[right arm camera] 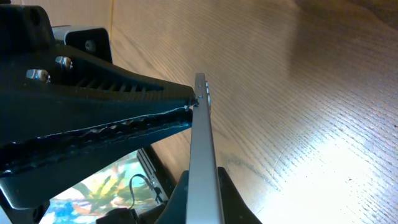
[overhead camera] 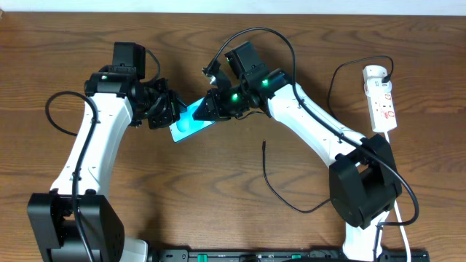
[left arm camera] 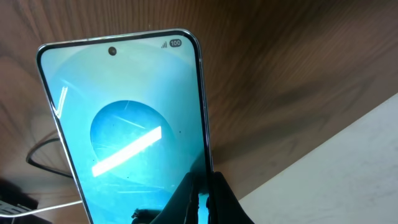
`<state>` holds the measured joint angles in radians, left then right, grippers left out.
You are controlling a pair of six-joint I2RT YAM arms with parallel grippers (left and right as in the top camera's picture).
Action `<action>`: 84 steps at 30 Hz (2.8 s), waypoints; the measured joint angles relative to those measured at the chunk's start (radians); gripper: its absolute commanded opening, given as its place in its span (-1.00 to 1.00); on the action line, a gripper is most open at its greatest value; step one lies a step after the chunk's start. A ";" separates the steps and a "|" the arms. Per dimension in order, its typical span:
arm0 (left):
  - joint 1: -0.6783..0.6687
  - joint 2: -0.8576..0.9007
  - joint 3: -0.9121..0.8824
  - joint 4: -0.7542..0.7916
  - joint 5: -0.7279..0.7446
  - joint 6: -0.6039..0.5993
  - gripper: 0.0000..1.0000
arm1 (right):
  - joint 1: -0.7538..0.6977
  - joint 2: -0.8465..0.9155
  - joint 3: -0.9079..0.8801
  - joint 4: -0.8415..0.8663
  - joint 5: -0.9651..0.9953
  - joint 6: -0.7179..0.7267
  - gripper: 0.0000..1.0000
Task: Plug charger to phone and switch on socket
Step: 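Grasp the phone's top edge with the right gripper, then open the left gripper and pull the phone away with the right gripper, then regrasp the phone's bottom with the left gripper, holding it between both grippers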
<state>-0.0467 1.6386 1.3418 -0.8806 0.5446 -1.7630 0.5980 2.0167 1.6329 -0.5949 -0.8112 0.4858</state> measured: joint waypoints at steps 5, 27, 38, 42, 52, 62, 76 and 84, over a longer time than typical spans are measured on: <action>0.003 0.000 0.000 0.006 0.013 0.089 0.18 | -0.007 0.000 0.000 0.002 0.024 0.000 -0.97; 0.164 0.000 -0.001 0.126 0.314 0.906 0.84 | -0.326 0.000 0.000 0.076 -0.111 0.242 -0.97; 0.164 0.000 -0.001 0.183 0.399 0.979 0.85 | -0.365 0.001 -0.236 0.752 -0.313 0.689 -0.98; 0.164 0.000 -0.001 0.197 0.403 0.980 0.85 | -0.368 0.002 -0.399 1.067 -0.316 0.895 -0.98; 0.159 0.000 -0.001 0.237 0.409 0.979 0.84 | -0.362 0.005 -0.557 1.536 -0.205 1.346 -0.98; 0.101 0.000 -0.001 0.315 0.393 0.975 0.84 | -0.240 0.005 -0.563 1.559 -0.058 1.505 -0.98; 0.074 0.000 -0.001 0.352 0.346 0.884 0.85 | -0.210 0.005 -0.566 1.669 0.035 1.552 -0.98; 0.043 0.000 -0.001 0.426 0.312 0.831 0.85 | -0.148 0.005 -0.568 1.690 0.116 1.553 -0.97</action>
<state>-0.0040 1.6386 1.3411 -0.4549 0.8570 -0.9321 0.4503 2.0216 1.0649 1.0946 -0.6949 2.0392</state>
